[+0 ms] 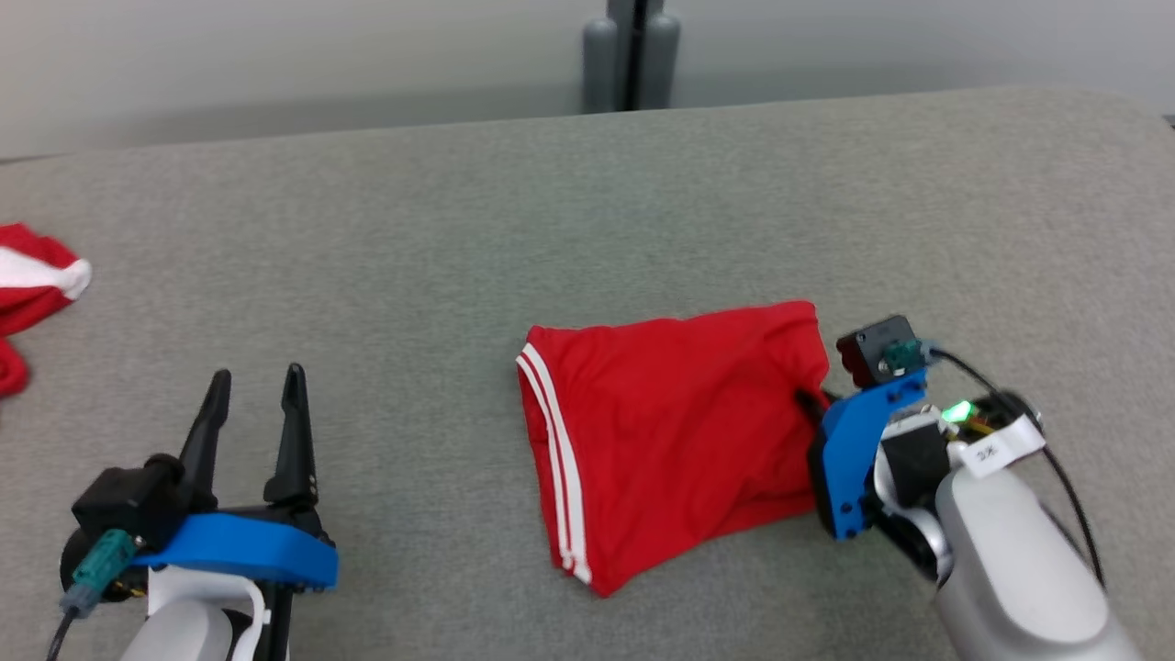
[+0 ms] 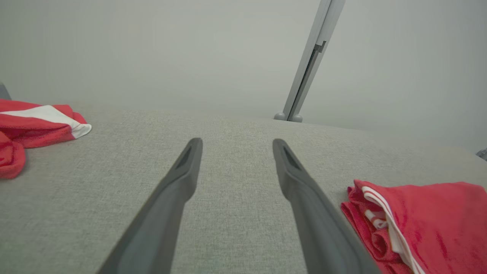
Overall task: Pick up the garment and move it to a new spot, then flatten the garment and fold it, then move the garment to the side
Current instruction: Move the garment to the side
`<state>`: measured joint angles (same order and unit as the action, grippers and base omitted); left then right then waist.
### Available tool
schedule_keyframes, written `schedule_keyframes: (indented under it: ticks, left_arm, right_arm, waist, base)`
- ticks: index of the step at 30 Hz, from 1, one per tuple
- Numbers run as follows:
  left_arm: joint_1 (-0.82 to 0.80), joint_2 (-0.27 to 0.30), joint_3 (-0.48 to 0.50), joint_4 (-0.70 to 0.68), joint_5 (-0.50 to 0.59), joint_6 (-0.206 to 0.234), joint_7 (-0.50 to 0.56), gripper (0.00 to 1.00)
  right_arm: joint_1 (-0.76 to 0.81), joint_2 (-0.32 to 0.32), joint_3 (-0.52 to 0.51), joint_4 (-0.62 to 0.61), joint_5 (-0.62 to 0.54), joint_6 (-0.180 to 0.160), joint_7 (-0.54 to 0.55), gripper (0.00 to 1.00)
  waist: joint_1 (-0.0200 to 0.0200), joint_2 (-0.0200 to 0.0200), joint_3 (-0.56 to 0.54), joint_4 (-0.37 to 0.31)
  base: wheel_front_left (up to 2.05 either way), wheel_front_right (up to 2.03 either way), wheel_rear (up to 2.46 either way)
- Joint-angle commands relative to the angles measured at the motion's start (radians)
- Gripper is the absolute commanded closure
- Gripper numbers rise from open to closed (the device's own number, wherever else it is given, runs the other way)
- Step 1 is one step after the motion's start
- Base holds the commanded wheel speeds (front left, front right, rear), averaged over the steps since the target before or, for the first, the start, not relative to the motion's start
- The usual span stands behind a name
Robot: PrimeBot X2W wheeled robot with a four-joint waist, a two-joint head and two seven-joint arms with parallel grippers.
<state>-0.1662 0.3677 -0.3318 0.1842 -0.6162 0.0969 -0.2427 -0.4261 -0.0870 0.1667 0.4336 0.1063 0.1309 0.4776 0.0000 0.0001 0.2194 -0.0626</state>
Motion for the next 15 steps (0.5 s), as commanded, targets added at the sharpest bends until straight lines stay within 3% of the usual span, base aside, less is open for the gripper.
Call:
schedule_keyframes:
  ticks: [1,5,11,15]
  left_arm:
    - [-0.013,0.006,0.009,-0.01,-0.003,0.001,-0.007,0.0]
    - [-0.016,0.034,0.045,-0.048,-0.002,0.012,-0.01,0.0]
    - [-0.057,0.075,0.051,-0.147,0.028,0.033,0.016,0.0]
    - [-0.106,0.097,0.046,-0.198,0.048,0.034,0.045,0.0]
  right_arm:
    - [-0.037,-0.056,0.023,-0.021,-0.006,0.0,0.011,1.0]
    - [-0.138,-0.199,0.133,-0.077,0.001,0.0,0.026,1.0]
    - [-0.309,-0.387,0.169,-0.043,0.033,0.0,-0.064,1.0]
    - [-0.37,-0.44,0.127,0.021,0.016,0.0,-0.138,1.0]
  waist:
    - [0.0,-0.0001,0.003,-0.026]
    - [0.0,-0.0001,0.041,-0.112]
    - [0.0,-0.0001,0.156,-0.227]
    - [0.0,-0.0001,0.233,-0.254]
  base:
    - [0.0,0.0,0.0]
    - [0.0,0.0,0.0]
    - [0.0,0.0,0.0]
    - [0.0,0.0,0.0]
